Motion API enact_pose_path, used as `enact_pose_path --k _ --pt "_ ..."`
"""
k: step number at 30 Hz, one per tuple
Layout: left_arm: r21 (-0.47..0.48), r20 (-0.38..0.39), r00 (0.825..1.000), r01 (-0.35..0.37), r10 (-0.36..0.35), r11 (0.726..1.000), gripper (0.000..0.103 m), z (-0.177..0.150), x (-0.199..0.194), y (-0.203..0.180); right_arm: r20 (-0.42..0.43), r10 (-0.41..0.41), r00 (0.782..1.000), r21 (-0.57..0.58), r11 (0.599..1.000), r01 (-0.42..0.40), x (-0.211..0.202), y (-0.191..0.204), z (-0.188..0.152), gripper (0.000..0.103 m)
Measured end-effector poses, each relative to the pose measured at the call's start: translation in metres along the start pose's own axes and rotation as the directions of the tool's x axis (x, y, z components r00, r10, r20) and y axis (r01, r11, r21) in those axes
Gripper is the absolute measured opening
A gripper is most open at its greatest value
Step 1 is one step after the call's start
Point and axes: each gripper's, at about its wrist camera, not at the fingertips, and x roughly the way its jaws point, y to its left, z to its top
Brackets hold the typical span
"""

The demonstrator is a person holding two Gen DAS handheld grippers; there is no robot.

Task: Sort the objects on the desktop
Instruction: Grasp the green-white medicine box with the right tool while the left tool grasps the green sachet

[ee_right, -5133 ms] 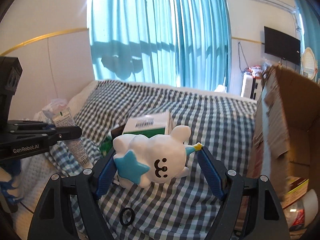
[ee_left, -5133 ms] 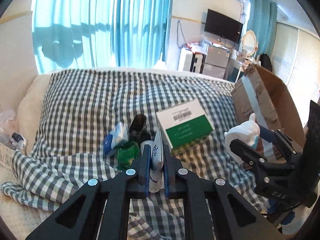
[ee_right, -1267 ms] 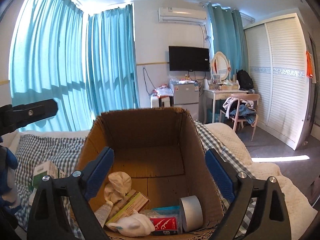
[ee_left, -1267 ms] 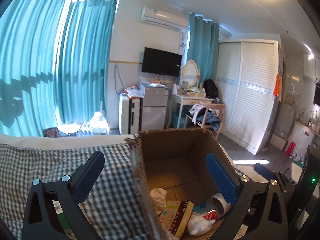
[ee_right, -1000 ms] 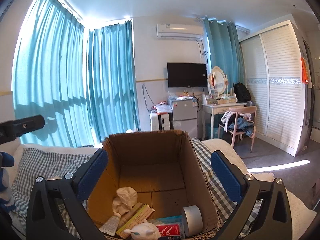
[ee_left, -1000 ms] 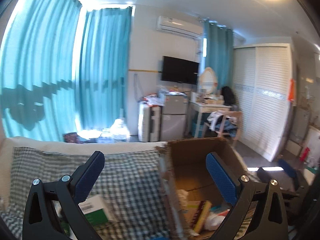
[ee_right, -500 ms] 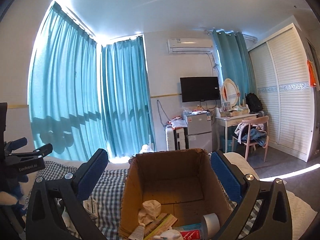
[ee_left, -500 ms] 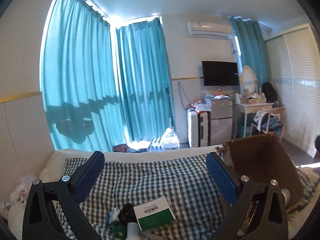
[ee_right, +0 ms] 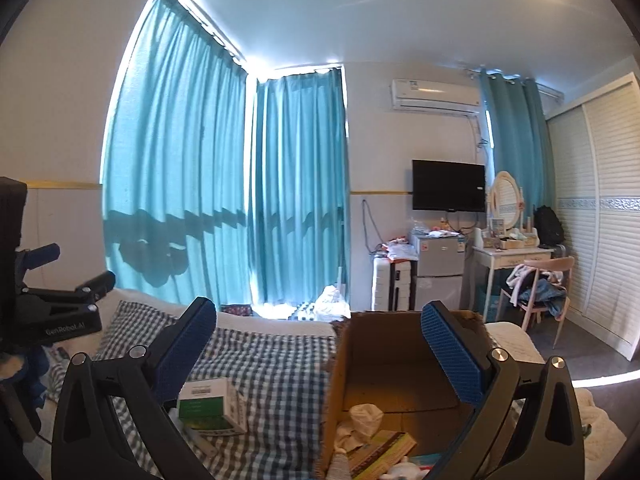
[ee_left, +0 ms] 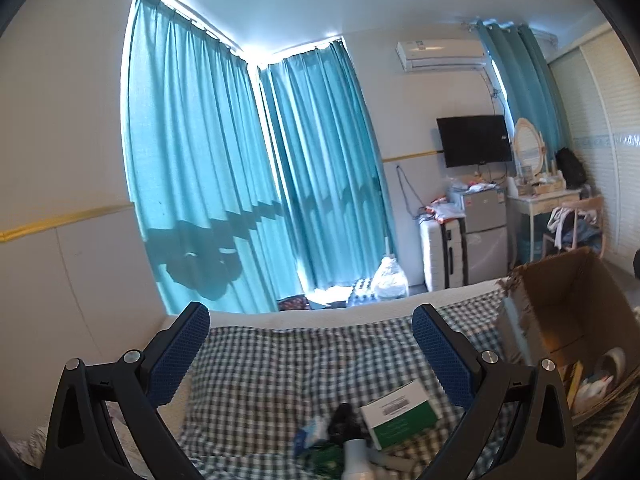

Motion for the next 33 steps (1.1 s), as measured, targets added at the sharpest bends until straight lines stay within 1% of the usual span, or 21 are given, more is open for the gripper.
enact_pose_path --k 2,4,7,9,11,12,13,14,15,16,18,20,21,24,26,29,31,33 --pt "-0.003 0.008 1.0 0.007 -0.007 1.0 0.103 -0.002 -0.001 0.006 0.016 0.016 1.0 0.018 1.0 -0.016 -0.001 0.007 0.001 0.103" --pt "-0.028 0.026 0.999 0.036 -0.036 0.999 0.103 -0.004 -0.003 0.015 0.011 0.035 0.999 0.018 0.999 -0.035 0.003 0.015 0.0 0.103" --pt "-0.114 0.014 0.998 0.064 -0.063 0.991 0.103 -0.005 -0.003 0.034 -0.004 0.049 0.999 -0.013 0.999 -0.049 0.01 0.033 -0.001 0.103" --pt "-0.162 0.014 0.998 0.057 -0.056 0.985 0.103 -0.008 -0.003 0.048 -0.001 0.051 0.999 -0.025 0.998 -0.051 0.013 0.042 -0.001 0.103" --pt "-0.211 0.013 0.999 0.052 -0.051 0.976 0.103 -0.012 -0.003 0.064 0.026 0.053 0.998 -0.022 0.998 -0.053 0.014 0.051 0.0 0.103" --pt "-0.226 0.005 0.998 0.069 -0.07 0.972 0.103 -0.016 -0.001 0.073 0.056 0.048 0.997 -0.015 0.999 -0.047 0.014 0.055 0.002 0.103" --pt "-0.22 -0.014 0.996 0.081 -0.086 0.972 0.103 -0.018 0.0 0.077 0.082 0.044 0.996 -0.007 0.999 -0.044 0.014 0.057 0.002 0.103" --pt "-0.199 -0.036 0.996 0.078 -0.087 0.977 0.103 -0.022 0.003 0.081 0.106 0.044 0.993 0.001 0.999 -0.044 0.016 0.059 0.004 0.103" --pt "-0.17 -0.048 0.996 0.061 -0.07 0.984 0.103 -0.025 0.005 0.081 0.11 0.044 0.993 0.008 0.999 -0.046 0.021 0.062 0.005 0.103" --pt "-0.127 -0.058 0.997 0.035 -0.042 0.991 0.103 -0.028 0.007 0.081 0.104 0.047 0.993 0.015 0.999 -0.049 0.027 0.066 0.006 0.103" --pt "-0.067 -0.079 0.997 -0.001 -0.005 0.998 0.103 -0.034 0.012 0.078 0.093 0.047 0.995 0.025 0.998 -0.05 0.037 0.071 0.007 0.103" --pt "-0.038 -0.096 0.995 -0.015 0.012 0.999 0.103 -0.041 0.017 0.077 0.081 0.06 0.995 0.041 0.997 -0.063 0.047 0.076 0.005 0.103" --pt "-0.043 -0.105 0.994 -0.007 0.003 0.999 0.103 -0.043 0.02 0.077 0.073 0.074 0.995 0.044 0.996 -0.077 0.051 0.077 0.003 0.103" --pt "-0.06 -0.126 0.991 0.027 -0.034 0.998 0.103 -0.05 0.027 0.076 0.048 0.077 0.996 0.055 0.995 -0.079 0.064 0.082 -0.006 0.103" --pt "-0.058 -0.139 0.989 0.031 -0.039 0.998 0.103 -0.056 0.032 0.075 0.032 0.089 0.996 0.064 0.994 -0.091 0.074 0.084 -0.017 0.103" --pt "-0.068 -0.157 0.987 0.033 -0.043 0.997 0.103 -0.063 0.041 0.075 -0.02 0.092 0.996 0.042 0.995 -0.091 0.09 0.091 -0.035 0.103" --pt "-0.097 -0.164 0.985 0.035 -0.05 0.995 0.103 -0.068 0.046 0.077 -0.048 0.1 0.994 0.026 0.995 -0.099 0.099 0.095 -0.046 0.103" --pt "-0.142 -0.188 0.98 0.043 -0.07 0.989 0.103 -0.074 0.056 0.081 -0.08 0.109 0.991 0.011 0.994 -0.108 0.108 0.1 -0.058 0.103"
